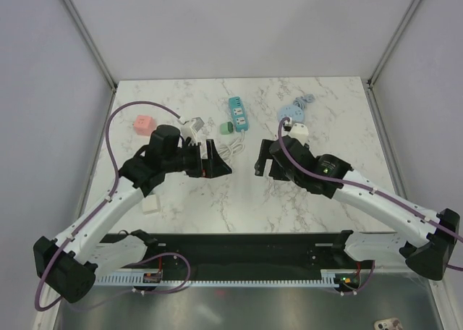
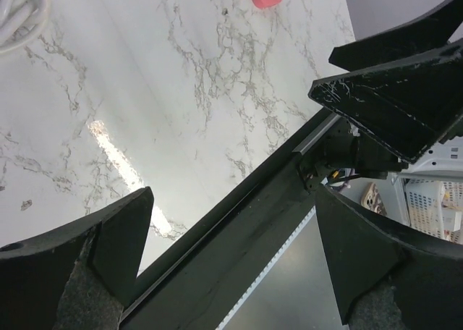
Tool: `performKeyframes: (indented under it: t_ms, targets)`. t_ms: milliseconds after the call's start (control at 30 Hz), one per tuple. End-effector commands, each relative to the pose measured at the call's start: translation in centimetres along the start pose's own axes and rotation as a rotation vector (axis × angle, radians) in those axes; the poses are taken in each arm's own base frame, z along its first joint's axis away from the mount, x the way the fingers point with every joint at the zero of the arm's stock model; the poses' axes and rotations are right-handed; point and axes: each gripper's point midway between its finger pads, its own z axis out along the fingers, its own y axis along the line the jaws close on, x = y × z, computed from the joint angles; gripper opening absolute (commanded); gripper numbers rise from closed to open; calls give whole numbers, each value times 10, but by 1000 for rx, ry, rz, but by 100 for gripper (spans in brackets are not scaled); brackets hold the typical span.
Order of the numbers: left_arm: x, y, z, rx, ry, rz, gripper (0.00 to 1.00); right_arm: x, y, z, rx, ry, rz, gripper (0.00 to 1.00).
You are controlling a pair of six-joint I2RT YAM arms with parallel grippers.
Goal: Insert the plug
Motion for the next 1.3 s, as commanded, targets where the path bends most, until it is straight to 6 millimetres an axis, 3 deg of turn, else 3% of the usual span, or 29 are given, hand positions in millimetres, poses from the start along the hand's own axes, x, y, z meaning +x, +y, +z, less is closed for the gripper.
performKeyframes:
  t_ms: [0,100,200,333,433,533,567,633,733,1000,1167,1267]
  targets:
    - [-13,-2,3,-5,-43,-16,99,-3,7,-5,-55,-22,57,98]
    - [-20,0,2,-33,-61,-24,99,-2,0,-5,-51,-42,66,98]
    - [-30,17,2,-155,-100,-101,98,1,-9,-6,-36,-54,64,98]
    - [-38,61,-6,-413,-138,-229,95,5,-4,-10,-115,-58,78,98]
    - [-38,105,-29,-653,-143,-310,94,16,-4,-14,-201,-61,85,98]
    - [-31,152,-59,-832,-149,-441,93,12,-1,-25,-288,-111,114,98]
    - [-33,175,-77,-889,-185,-525,93,16,-6,-26,-301,-121,117,98]
    - [-31,196,-96,-937,-222,-622,93,16,-8,-27,-325,-147,113,98]
    - [-30,241,-141,-1065,-347,-788,93,10,-6,-35,-359,-181,106,98]
    - [-18,289,-166,-1248,-450,-932,100,22,-8,-31,-355,-137,117,98]
    - [-2,308,-175,-1270,-503,-1070,89,30,-16,-29,-335,-114,120,98]
    - [9,319,-174,-1227,-511,-1181,90,26,-16,-36,-348,-129,118,98]
